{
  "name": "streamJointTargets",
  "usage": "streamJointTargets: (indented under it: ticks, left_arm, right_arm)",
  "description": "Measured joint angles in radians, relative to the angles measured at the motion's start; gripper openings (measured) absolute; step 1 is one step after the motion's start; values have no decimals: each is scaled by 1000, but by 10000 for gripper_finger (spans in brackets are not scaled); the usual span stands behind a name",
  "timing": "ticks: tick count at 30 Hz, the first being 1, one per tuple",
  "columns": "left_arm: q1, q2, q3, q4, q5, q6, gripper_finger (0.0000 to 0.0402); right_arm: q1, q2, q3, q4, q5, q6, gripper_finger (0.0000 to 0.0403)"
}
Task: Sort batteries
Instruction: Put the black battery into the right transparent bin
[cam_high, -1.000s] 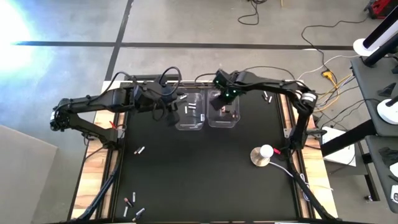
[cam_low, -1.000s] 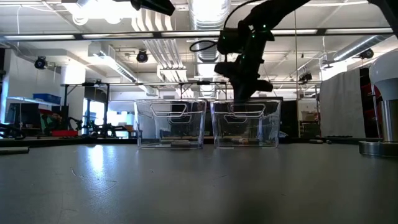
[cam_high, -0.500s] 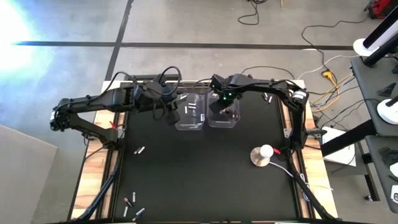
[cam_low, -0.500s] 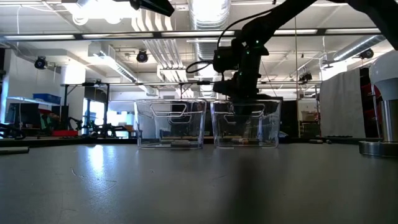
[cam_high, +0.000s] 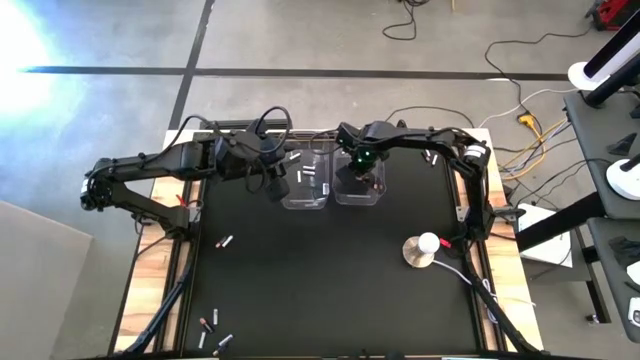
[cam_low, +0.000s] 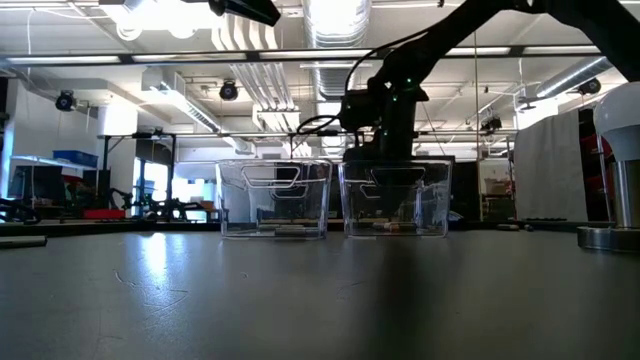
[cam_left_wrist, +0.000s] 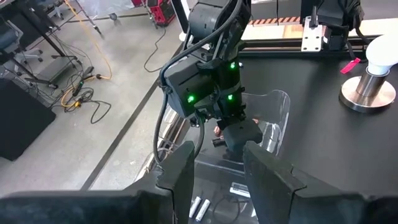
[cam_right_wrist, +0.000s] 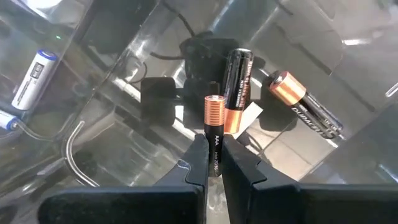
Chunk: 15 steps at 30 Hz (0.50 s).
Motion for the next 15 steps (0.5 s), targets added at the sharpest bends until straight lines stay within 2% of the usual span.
streamJointTargets:
  ticks: [10, 15]
  left_arm:
    - [0, 0, 0, 12, -1, 0, 119]
    - [0, 0, 0, 28, -1, 0, 119]
  right_arm:
    - [-1, 0, 0, 8, -11, -106, 18]
    - [-1, 18, 0, 21, -77, -162, 18]
